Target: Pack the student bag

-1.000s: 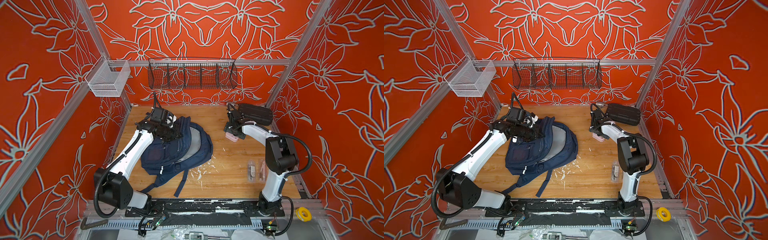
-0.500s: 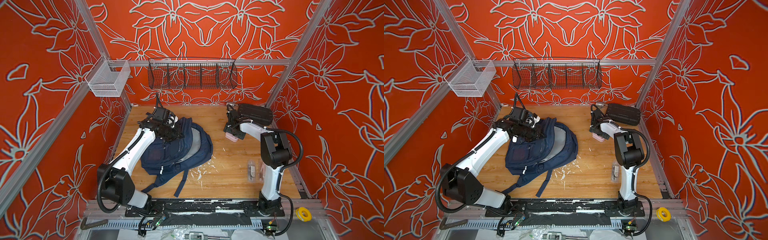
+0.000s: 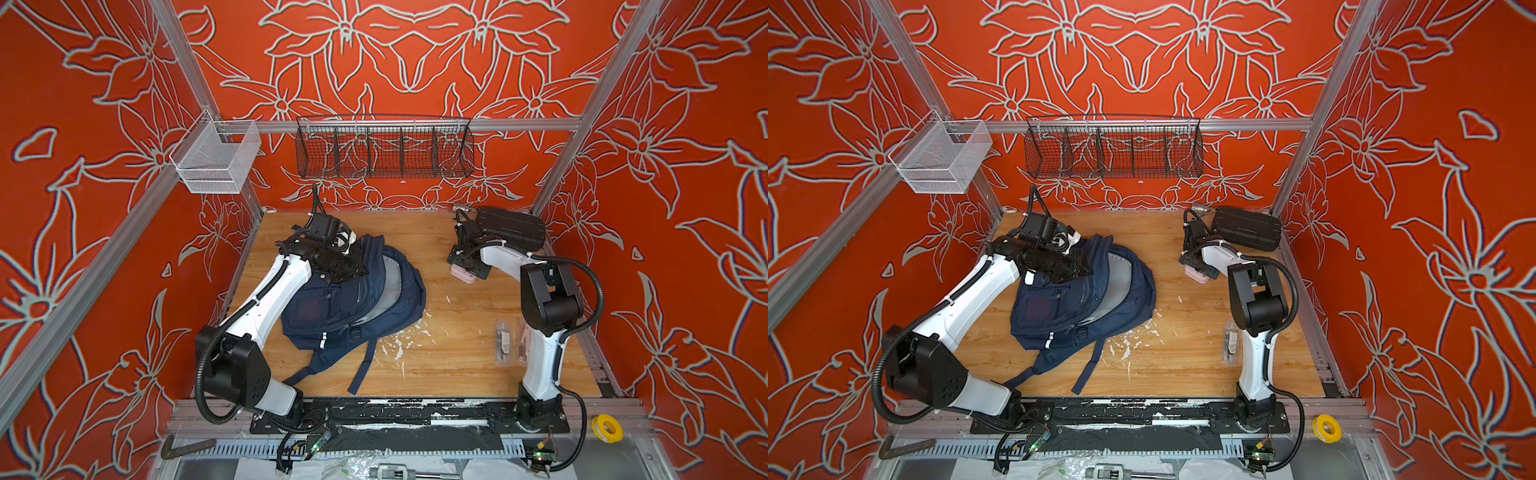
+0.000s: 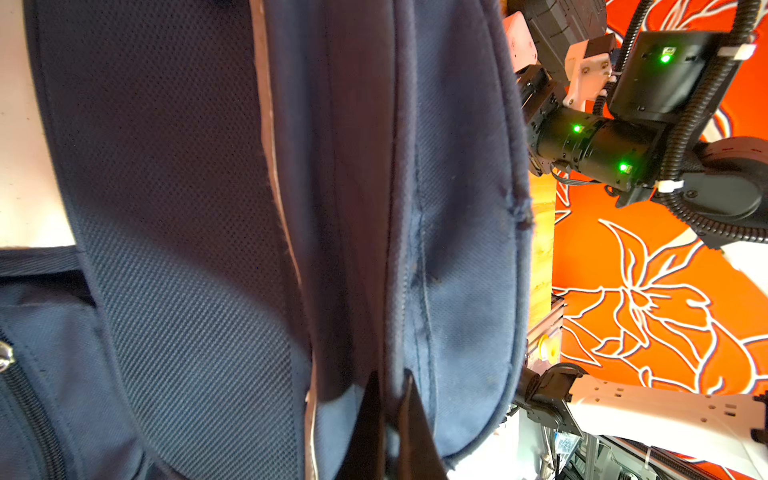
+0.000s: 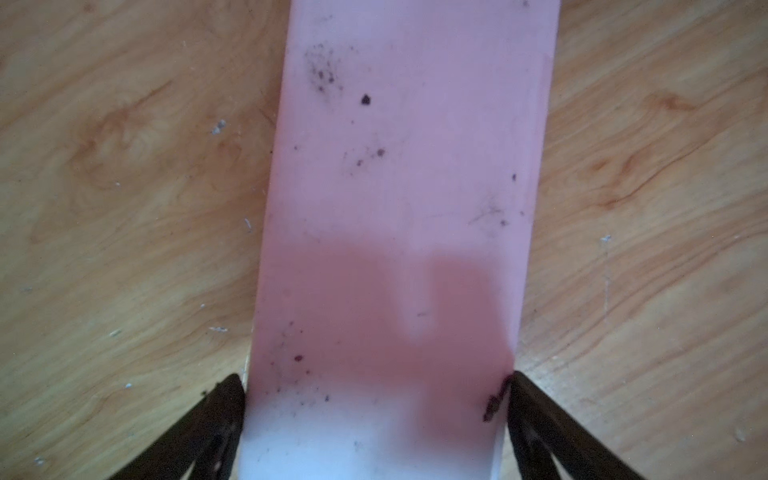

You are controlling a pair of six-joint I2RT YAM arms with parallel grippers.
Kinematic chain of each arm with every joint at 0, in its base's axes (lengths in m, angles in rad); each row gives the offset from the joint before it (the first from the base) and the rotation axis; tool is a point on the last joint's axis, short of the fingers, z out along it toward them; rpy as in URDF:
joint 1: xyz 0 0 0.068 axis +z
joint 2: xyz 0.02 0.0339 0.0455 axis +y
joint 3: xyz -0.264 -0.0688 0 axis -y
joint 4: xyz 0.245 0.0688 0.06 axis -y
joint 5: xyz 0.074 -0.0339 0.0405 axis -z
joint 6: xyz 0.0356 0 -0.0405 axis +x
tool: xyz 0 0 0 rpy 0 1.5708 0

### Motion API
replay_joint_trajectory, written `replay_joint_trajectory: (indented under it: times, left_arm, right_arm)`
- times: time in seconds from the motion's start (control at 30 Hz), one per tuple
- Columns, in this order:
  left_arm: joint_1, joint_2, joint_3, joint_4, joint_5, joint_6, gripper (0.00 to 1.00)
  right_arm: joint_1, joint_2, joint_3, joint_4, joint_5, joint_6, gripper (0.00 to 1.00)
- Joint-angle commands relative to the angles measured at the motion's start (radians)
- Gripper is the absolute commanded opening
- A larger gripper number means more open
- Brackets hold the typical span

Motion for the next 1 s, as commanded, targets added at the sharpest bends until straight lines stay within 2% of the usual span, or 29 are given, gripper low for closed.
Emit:
replay_joint_trajectory:
  times: [0.0,0.13,0.33,0.57,0.87,0.97]
  left_arm:
    - [0.001,-0.019,0.019,-0.009,-0.009,0.002,0.0]
    - [0.0,-0.019,0.028,-0.021,-0.015,0.008,0.0]
    - [0.0,-0.03,0.038,-0.042,-0.028,0.022,0.0]
    - [0.001,-0.032,0.068,-0.08,-0.055,0.064,0.0]
    - [0.017,-0.016,0.096,-0.146,-0.055,0.135,0.0]
    - [0.018,-0.018,0.085,-0.137,-0.042,0.131,0.0]
  right_arm:
    - [-0.004,0.045,-0.039,0.007,-0.041,-0.034,0.97]
    - [-0.004,0.031,-0.056,0.007,-0.059,-0.068,0.9]
    - [0.007,-0.077,-0.145,0.028,-0.065,-0.11,0.81]
    - [0.079,-0.254,-0.195,-0.044,-0.033,-0.235,0.8]
    - [0.191,-0.484,-0.289,-0.075,-0.157,-0.487,0.74]
    - [0.211,-0.542,-0.338,-0.082,-0.085,-0.465,0.8]
